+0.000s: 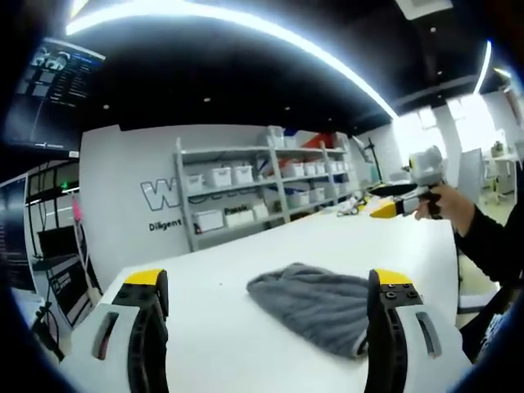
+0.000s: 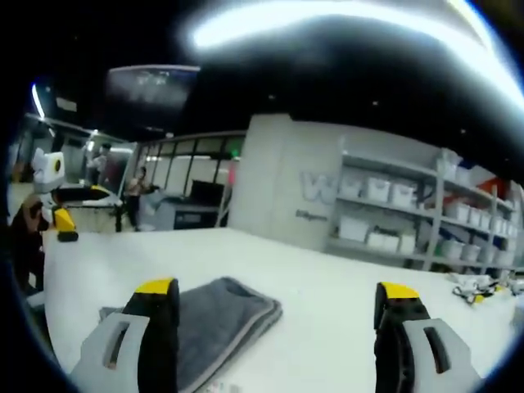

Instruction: Open the folded towel by lifting each exposed corner and separating the folded layers until the towel lies flat within the target outline without major curled edges

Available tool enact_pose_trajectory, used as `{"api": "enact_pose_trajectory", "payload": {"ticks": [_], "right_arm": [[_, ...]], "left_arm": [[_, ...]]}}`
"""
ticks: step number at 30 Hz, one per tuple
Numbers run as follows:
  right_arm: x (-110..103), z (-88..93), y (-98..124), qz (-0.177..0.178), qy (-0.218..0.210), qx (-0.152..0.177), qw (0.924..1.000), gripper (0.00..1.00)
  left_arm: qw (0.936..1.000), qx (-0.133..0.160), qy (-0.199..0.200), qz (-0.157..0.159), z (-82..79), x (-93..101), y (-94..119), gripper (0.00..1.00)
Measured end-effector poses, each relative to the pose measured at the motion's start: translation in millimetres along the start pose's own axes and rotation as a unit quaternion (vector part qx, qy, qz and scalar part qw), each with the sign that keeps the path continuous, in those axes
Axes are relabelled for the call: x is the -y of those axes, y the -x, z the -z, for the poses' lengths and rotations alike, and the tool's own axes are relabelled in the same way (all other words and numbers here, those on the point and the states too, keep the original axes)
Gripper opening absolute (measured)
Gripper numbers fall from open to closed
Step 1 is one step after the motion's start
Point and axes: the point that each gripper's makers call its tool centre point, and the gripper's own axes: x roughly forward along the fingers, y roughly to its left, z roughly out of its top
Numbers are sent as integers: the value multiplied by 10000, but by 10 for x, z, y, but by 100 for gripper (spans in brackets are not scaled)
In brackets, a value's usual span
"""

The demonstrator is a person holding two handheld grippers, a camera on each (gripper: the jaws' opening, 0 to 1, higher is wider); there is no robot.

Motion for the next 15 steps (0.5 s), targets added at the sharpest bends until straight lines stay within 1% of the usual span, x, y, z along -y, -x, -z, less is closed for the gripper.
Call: {"api": "enact_pose_trajectory", "payload": {"ticks": [4, 9, 15], "right_arm": [[-9, 11, 56, 11, -29, 27, 10000, 100], [-27, 69, 113, 16, -32, -11, 10000, 100], [-16, 98, 166, 40, -51, -13, 10000, 100]], "left_arm": [[10000, -23, 32, -3, 23, 2, 6, 100], [10000, -50, 29, 39, 46, 44, 0, 100], [9999, -77, 2, 80, 43, 63, -30, 100]]}}
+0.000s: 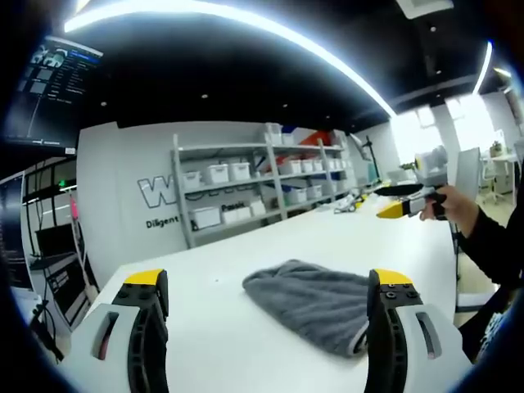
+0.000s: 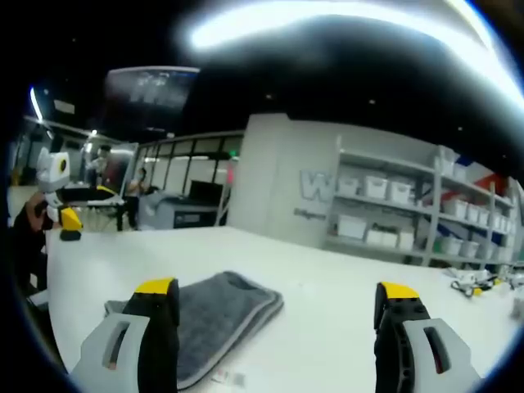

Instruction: Open the folded towel by lifting each exposed corner and separating the folded layers until the towel lies flat within the target outline without major curled edges

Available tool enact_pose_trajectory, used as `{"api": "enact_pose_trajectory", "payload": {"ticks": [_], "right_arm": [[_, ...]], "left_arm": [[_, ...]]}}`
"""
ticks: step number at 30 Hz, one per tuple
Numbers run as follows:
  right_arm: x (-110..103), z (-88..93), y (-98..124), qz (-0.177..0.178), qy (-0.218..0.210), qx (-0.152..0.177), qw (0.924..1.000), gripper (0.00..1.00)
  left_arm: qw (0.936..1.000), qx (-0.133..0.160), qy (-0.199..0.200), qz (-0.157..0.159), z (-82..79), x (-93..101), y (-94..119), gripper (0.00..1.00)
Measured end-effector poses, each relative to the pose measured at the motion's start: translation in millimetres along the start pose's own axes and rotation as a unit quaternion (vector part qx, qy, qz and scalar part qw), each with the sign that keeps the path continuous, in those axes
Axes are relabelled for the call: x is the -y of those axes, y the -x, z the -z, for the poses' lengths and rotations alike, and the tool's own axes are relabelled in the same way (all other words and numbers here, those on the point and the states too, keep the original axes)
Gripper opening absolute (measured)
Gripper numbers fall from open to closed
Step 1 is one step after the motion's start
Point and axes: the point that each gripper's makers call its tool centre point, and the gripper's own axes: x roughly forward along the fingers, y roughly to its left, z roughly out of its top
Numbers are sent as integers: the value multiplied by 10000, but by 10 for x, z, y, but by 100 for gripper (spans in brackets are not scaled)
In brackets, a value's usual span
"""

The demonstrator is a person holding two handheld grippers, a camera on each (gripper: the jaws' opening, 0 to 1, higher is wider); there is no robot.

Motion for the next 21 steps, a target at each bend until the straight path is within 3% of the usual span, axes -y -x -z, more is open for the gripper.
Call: {"api": "enact_pose_trajectory", "payload": {"ticks": [17, 21], "right_arm": [[-10, 123, 96, 39, -54, -93, 9999, 100], [-36, 167, 110, 29, -77, -130, 9999, 100]], "left_arm": [[10000, -74, 8, 22, 30, -2, -25, 100], [9995, -138, -155, 222, 17, 91, -133, 100]]}}
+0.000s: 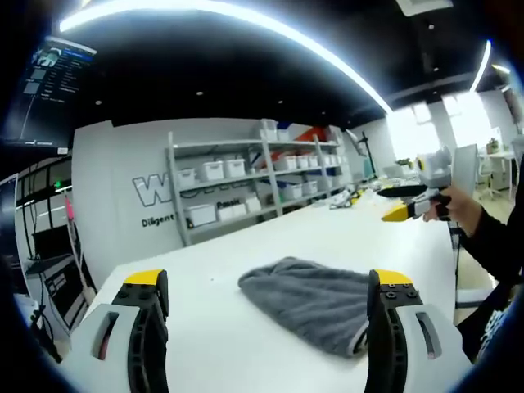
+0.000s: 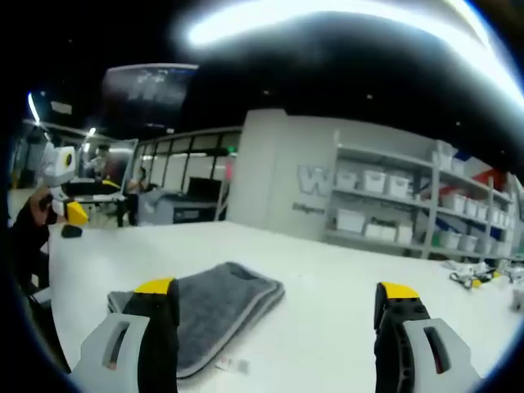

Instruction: Open the folded towel by lifting each exposed corner and separating the folded layers until the towel lies flat within the target outline without major curled edges

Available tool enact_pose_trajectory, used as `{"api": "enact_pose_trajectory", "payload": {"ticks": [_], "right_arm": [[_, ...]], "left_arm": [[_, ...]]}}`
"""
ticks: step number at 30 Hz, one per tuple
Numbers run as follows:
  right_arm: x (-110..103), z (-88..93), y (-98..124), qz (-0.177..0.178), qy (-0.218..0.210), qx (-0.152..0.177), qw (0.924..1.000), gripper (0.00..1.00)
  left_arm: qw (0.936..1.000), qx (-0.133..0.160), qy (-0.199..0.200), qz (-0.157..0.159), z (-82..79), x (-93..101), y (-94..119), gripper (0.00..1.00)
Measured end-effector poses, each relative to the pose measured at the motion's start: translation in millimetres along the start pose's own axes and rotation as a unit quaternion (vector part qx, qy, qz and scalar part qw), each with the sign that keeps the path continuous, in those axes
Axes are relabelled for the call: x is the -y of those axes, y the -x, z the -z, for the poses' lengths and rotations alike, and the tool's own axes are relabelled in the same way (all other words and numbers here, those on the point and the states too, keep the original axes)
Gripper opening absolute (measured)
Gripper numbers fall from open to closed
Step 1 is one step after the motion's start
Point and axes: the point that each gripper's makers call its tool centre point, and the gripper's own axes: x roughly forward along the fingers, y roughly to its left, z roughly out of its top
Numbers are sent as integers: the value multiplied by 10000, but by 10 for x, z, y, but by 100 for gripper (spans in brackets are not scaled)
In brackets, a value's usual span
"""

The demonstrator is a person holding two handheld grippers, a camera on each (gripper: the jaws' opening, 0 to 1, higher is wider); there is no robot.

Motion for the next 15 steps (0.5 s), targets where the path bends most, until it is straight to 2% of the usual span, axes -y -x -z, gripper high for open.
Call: {"api": "enact_pose_trajectory", "payload": {"ticks": [3, 6, 9, 12, 15], "right_arm": [[-15, 66, 18, 5, -67, -41, 10000, 100], [-1, 114, 36, 47, -110, -33, 9999, 100], [2, 141, 36, 51, -123, -61, 9999, 100], [-6, 147, 36, 32, -160, -55, 9999, 100], [-6, 166, 55, 12, -196, -80, 9998, 100]], "left_arm": [[10000, -31, 5, -35, 41, -34, -132, 100], [9995, -275, -124, 104, 125, -14, -230, 100], [9993, -267, -245, 129, 82, -17, -272, 100], [9985, -191, -405, 314, 5, 19, -353, 100], [9968, -349, -511, 500, 19, 47, -466, 100]]}}
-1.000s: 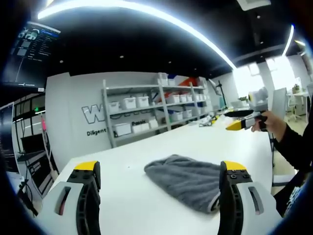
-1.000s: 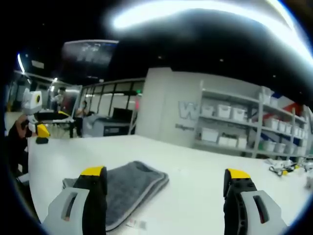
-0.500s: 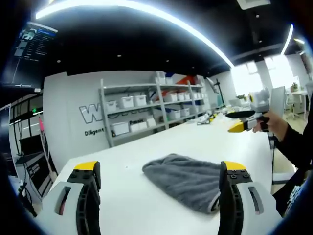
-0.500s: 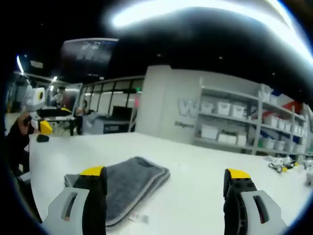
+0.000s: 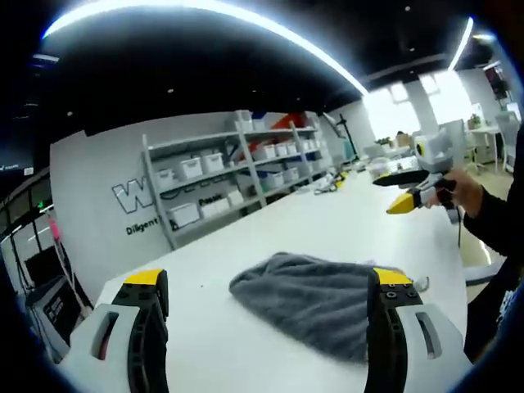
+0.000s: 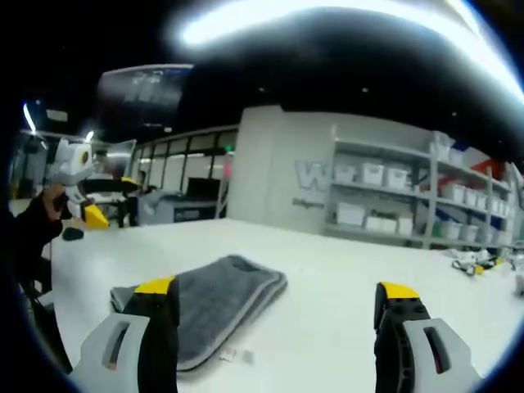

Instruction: Open the folded towel by lifting each exposed corner and separating the folded layers until the towel lies flat within the target outline without major curled edges

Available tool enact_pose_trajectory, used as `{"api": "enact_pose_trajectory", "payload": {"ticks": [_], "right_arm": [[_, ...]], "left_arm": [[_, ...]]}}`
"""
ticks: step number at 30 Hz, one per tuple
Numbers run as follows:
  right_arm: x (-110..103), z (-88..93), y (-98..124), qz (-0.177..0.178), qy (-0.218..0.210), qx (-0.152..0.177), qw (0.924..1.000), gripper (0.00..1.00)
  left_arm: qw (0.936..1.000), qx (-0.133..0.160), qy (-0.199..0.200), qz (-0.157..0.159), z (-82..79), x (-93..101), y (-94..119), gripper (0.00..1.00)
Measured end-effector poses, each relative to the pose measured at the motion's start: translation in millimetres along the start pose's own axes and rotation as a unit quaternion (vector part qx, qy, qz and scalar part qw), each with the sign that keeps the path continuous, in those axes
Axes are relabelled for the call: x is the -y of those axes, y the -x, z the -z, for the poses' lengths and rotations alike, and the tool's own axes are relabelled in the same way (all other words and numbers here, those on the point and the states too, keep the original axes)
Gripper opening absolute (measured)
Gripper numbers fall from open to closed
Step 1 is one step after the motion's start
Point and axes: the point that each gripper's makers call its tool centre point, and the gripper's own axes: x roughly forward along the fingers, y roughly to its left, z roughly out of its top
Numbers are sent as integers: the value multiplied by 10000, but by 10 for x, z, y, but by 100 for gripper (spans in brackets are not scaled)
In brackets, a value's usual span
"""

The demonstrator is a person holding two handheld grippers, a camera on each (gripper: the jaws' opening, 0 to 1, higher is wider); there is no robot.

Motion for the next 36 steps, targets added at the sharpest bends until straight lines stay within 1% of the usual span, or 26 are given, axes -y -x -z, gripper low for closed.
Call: {"api": "enact_pose_trajectory", "payload": {"ticks": [3, 6, 13, 14, 15, 17, 19, 24, 27, 30, 32, 36], "right_arm": [[21, 64, 20, -3, -53, -7, 10000, 100], [18, 149, 17, -23, -120, -62, 9999, 100], [-76, 343, 5, -224, -218, -220, 9993, 100], [-67, 370, 13, -200, -275, -231, 9992, 100], [-18, 379, 18, -45, -457, -136, 9989, 100], [2, 435, 30, -92, -480, -173, 9987, 100], [3, 496, 54, -140, -477, -281, 9984, 100], [-18, 503, 161, -247, -464, -305, 9982, 100], [-21, 499, 203, -310, -480, -307, 9979, 99], [-42, 498, 225, -395, -579, -297, 9971, 98], [-57, 497, 237, -441, -611, -288, 9967, 98], [-70, 500, 253, -495, -650, -277, 9963, 98]], "left_arm": [[9997, -217, -144, -30, -10, -90, -124, 100], [9991, -274, -332, -55, -114, -164, -203, 100], [9955, -478, -811, -100, -361, -323, -366, 100], [9949, -507, -864, -86, -396, -329, -388, 100], [9945, -532, -897, -53, -430, -332, -416, 100], [9938, -587, -947, -3, -491, -351, -479, 100], [9916, -724, -1075, 40, -539, -390, -554, 100], [9885, -907, -1193, 215, -667, -416, -698, 100], [9858, -981, -1338, 261, -761, -435, -789, 100], [9846, -991, -1398, 359, -839, -437, -867, 100], [9834, -1015, -1415, 515, -863, -406, -917, 100], [9819, -1110, -1406, 615, -861, -428, -998, 100]]}}
